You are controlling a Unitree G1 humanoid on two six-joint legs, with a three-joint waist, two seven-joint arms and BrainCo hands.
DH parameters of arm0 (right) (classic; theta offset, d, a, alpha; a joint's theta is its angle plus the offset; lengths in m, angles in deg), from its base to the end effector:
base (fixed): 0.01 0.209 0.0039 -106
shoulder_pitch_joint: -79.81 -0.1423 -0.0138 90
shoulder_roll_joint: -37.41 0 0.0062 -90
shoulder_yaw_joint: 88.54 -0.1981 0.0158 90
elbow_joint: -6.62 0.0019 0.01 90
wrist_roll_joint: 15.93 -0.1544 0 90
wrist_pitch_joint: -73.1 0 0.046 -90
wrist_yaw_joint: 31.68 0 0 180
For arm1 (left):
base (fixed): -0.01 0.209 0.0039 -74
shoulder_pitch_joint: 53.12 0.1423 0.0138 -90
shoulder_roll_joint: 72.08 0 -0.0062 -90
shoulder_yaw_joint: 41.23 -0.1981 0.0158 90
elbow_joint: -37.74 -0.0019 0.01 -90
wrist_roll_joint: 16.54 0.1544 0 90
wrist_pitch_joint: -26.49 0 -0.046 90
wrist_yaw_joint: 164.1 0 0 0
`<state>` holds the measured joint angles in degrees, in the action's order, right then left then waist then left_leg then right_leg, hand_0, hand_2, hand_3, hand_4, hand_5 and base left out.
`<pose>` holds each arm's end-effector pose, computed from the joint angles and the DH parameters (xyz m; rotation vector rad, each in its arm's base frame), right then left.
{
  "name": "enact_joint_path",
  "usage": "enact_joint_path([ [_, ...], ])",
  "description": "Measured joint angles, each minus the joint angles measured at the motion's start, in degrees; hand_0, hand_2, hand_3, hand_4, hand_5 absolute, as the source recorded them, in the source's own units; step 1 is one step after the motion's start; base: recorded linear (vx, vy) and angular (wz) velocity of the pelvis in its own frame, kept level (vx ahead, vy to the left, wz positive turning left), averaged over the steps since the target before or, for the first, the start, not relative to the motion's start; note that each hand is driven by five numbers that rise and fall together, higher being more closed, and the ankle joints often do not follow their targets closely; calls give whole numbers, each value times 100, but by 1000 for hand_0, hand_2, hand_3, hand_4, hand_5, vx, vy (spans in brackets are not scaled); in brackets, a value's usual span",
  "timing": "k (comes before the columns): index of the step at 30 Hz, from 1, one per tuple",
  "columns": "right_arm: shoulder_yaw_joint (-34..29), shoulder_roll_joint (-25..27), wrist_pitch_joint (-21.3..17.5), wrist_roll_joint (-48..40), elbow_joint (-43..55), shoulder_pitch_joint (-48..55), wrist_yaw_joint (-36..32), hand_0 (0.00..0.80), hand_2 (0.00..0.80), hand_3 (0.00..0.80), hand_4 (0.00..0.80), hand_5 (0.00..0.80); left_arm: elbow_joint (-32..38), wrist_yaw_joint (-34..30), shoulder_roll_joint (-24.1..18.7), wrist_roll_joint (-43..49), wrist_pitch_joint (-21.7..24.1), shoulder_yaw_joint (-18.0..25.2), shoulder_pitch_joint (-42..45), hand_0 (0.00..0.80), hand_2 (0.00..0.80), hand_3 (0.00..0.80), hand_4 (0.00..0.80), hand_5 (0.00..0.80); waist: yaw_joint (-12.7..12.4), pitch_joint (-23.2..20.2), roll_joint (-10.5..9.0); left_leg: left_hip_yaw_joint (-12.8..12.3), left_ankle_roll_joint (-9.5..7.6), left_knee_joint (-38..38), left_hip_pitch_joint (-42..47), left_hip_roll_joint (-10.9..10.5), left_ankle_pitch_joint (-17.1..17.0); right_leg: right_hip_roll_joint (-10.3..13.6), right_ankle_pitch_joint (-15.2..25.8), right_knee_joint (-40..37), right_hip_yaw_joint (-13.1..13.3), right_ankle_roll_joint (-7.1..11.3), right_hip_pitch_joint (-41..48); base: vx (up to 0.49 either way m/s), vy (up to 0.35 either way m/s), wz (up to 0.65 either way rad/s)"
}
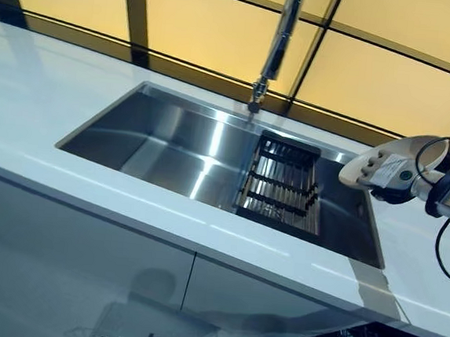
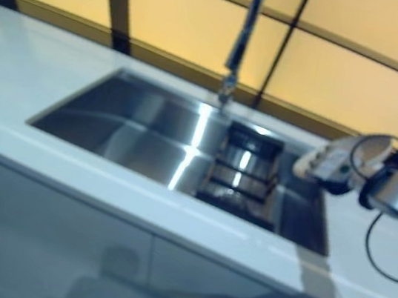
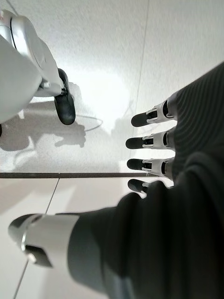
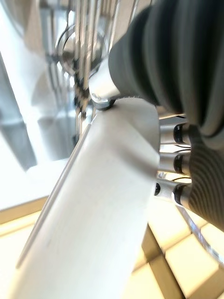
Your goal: Take plates into dishwasher
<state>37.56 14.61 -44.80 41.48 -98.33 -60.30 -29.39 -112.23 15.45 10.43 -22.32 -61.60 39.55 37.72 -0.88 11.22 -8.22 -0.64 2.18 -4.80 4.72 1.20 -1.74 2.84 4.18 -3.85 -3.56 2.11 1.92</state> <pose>0.2781 -0.3152 0.2723 -2.5182 -0.3677 0.3696 0.1059 0.2824 -0.1149 0.3601 1.0366 0.1110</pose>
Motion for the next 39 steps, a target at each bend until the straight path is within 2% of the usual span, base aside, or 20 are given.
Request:
enact_joint_path([
  [4, -981, -68, 1036, -2335, 10, 653, -140, 800, 800, 800, 800, 800, -45, -3, 6, 1, 2, 104, -12, 0, 0, 0, 0, 0, 136, -47, -24, -263, -99, 6, 75, -86, 57, 24, 60, 138, 166, 86, -132, 3, 179, -40],
  [5, -1829, -410, 1478, -3463, -83, 1035, -135, 800, 800, 800, 800, 800, -74, -4, 2, 1, 7, 103, -10, 0, 0, 0, 0, 0, 179, -76, -18, -382, -146, 0, 79, -68, 73, 29, 100, 224, 167, 149, -225, 18, 149, -43],
  [6, -2132, -511, 1708, -3999, -120, 1156, -137, 800, 800, 800, 800, 800, -112, -6, 8, 1, 11, 94, -13, 0, 0, 0, 0, 0, 179, -80, -12, -458, -167, 1, 94, -91, 82, 37, 134, 240, 167, 195, -268, 1, 161, -57],
  [8, -3463, -1045, 2182, -5318, -109, 1836, -208, 800, 800, 800, 800, 800, -118, -6, -2, 1, 36, 93, -20, 0, 0, 0, 0, 0, 207, -103, -4, -638, -236, -5, 133, -138, 87, 81, 259, 229, 194, 350, -333, -54, 122, -53],
  [9, -3827, -1259, 2361, -5815, -106, 2102, -216, 800, 800, 800, 800, 800, -116, -7, -11, 1, 42, 92, 5, 0, 0, 0, 0, 0, 281, -107, 0, -742, -253, -2, 154, -151, 97, 94, 337, 228, 200, 467, -391, -72, 81, -40],
  [11, -4361, -1770, 2414, -6342, -63, 2612, -212, 800, 800, 800, 800, 800, -167, -6, -31, -1, 41, 87, 40, 0, 0, 0, 0, 0, 353, -126, -20, -948, -300, -13, 142, -180, 90, 136, 429, 233, 205, 595, -500, -99, 65, -57],
  [13, -4413, -2115, 2514, -6803, 50, 2879, -206, 800, 800, 800, 800, 800, -179, -7, -26, -4, 27, 89, 42, 0, 0, 0, 0, 0, 463, -119, -9, -1154, -362, -21, 106, -221, 67, 205, 450, 169, 108, 715, -583, -109, 41, -63],
  [14, -4512, -2385, 2537, -7072, 154, 3069, -211, 800, 800, 800, 800, 800, -177, -2, 1, -27, 18, 86, 39, 0, 0, 0, 0, 0, 477, -122, 42, -1383, -379, 17, 67, -192, 52, 263, 256, 57, -128, 629, -648, -74, 4, -62],
  [17, -4480, -2506, 2624, -7588, 235, 3269, -264, 800, 800, 800, 800, 800, -178, 2, 124, -81, 27, 79, -68, 0, 0, 0, 0, 0, 460, -44, 472, -1711, -325, 0, -46, 229, -3, 263, 153, 1106, -523, 578, -935, -108, -12, -62],
  [18, -4485, -2621, 2669, -7897, 321, 3318, -304, 800, 800, 800, 800, 800, -181, 3, 126, -159, 47, 64, -75, 0, 0, 0, 0, 0, 424, -56, 560, -1842, -292, 11, -55, 400, -30, 379, 25, 1548, -605, 618, -901, -125, -48, -64],
  [20, -4512, -3013, 2693, -8417, 839, 3442, -379, 800, 800, 800, 800, 800, -399, 8, 58, -239, 81, 66, -86, 0, 0, 0, 0, 0, 304, -130, 442, -2037, -180, 41, -41, 545, -57, 772, -271, 1865, -740, 634, -602, -145, -108, -74],
  [21, -4513, -3139, 2692, -8519, 950, 3448, -420, 800, 800, 800, 800, 800, -440, 10, 34, -240, 91, 67, -112, 0, 0, 0, 0, 0, 277, -152, 368, -2043, -145, 75, -52, 576, -64, 829, -316, 1674, -739, 639, -487, -144, -153, -71],
  [23, -4475, -3487, 2694, -8809, 1125, 3432, -502, 800, 800, 800, 800, 800, -514, 9, 74, -243, 122, 85, -164, 0, 0, 0, 0, 0, 79, -159, 256, -1754, -215, 256, -223, 577, 41, 640, -303, 1192, -738, 603, -353, -95, -147, -70],
  [24, -4498, -3541, 2696, -8932, 1117, 3427, -551, 800, 800, 800, 800, 800, -508, 8, 171, -243, 135, 94, -173, 0, 0, 0, 0, 0, 8, -201, 244, -1544, -287, 154, -360, 321, 79, 625, -302, 884, -625, 602, -348, -95, -221, -84],
  [25, -4505, -3649, 2704, -9046, 1129, 3431, -552, 800, 800, 800, 800, 800, -474, 14, 211, -243, 144, 177, -128, 0, 0, 0, 0, 0, -12, -219, 255, -1420, -160, -38, -314, 261, -77, 536, -256, 519, -527, 526, -305, -111, -263, -68],
  [26, -4509, -3673, 2706, -9091, 1169, 3447, -552, 800, 800, 800, 800, 800, -473, 23, 213, -243, 144, 216, -96, 0, 0, 0, 0, 0, 21, -214, 246, -1479, -4, 2, -327, 306, -128, 529, -251, 408, -530, 510, -269, -114, -250, -43],
  [28, -4509, -3678, 2726, -9141, 1193, 3658, -562, 800, 800, 800, 800, 800, -471, 56, 181, -243, 161, 267, -69, 0, 0, 0, 0, 0, 133, -261, 173, -1510, 123, 37, -296, 455, -189, 425, -329, 337, -555, 369, -151, -108, -248, -3],
  [33, -4511, -3705, 2737, -9209, 1223, 3898, -552, 800, 800, 800, 800, 800, -461, 144, 126, -242, 189, 377, -69, 0, 0, 0, 0, 0, 162, -306, 128, -1588, 335, 39, -234, 835, -282, -30, -179, -30, -539, 105, -2, -154, -306, -15],
  [36, -4522, -3704, 2736, -9304, 1233, 3898, -553, 800, 800, 800, 800, 800, -487, 167, 137, -243, 245, 376, -62, 0, 0, 0, 0, 0, 167, -324, 157, -1615, 408, 44, -235, 945, -313, -129, -115, -108, -550, 12, 3, -105, -186, -12],
  [39, -4630, -3673, 2737, -9327, 1241, 3897, -540, 800, 800, 800, 800, 800, -491, 186, 300, -241, 297, 371, 21, 0, 0, 0, 0, 0, 163, -346, 301, -1567, 488, 185, -285, 1025, -329, -167, -112, -91, -558, -18, 33, -157, -209, 3],
])
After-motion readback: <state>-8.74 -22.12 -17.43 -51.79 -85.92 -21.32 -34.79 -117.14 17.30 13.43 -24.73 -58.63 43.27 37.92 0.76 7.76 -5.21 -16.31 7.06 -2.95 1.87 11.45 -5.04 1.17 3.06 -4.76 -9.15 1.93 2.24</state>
